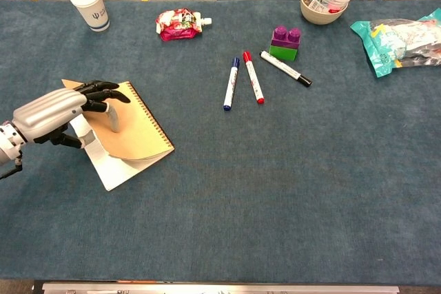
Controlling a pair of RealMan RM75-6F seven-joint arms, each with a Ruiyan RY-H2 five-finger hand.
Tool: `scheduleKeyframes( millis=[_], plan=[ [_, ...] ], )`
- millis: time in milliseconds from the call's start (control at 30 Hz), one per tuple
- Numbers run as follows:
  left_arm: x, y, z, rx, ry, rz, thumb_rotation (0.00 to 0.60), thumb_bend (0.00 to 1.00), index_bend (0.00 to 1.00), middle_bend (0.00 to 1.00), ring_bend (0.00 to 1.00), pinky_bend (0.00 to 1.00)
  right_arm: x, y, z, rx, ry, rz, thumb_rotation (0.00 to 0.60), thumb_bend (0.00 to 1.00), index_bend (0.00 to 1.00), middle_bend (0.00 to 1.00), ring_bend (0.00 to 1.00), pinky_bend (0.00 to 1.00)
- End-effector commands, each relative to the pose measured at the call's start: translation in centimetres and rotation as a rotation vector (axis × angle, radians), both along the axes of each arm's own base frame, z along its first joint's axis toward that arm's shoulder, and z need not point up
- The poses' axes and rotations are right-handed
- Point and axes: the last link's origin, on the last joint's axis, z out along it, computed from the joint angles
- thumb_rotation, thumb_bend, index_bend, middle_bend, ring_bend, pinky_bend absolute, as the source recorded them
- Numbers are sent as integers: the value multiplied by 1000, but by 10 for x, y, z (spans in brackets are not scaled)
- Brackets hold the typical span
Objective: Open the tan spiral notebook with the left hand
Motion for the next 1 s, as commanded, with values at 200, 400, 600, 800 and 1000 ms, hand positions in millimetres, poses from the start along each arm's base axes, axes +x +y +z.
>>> scheduleKeyframes(
  millis=[200,400,600,800,1000],
  plan=[
    [-10,-5,14,-15,56,-9,600,546,682,306,134,201,1,0,-1,3,-2,5,600,394,363,373,235,291],
    [-28,-9,51,-6,147,-18,600,546,678,305,135,208,4,0,-3,6,-1,15,600,395,363,373,235,291],
    [-34,-10,91,-3,285,-77,600,546,670,297,135,208,6,1,-5,10,-2,20,600,394,363,373,234,291],
    [-16,-9,113,-9,400,-171,600,546,657,278,135,206,5,3,-6,8,-5,19,600,395,363,373,235,291],
    [17,-12,104,-35,467,-271,600,547,644,266,135,206,2,4,-6,4,-10,12,600,394,363,373,235,291]
  ],
)
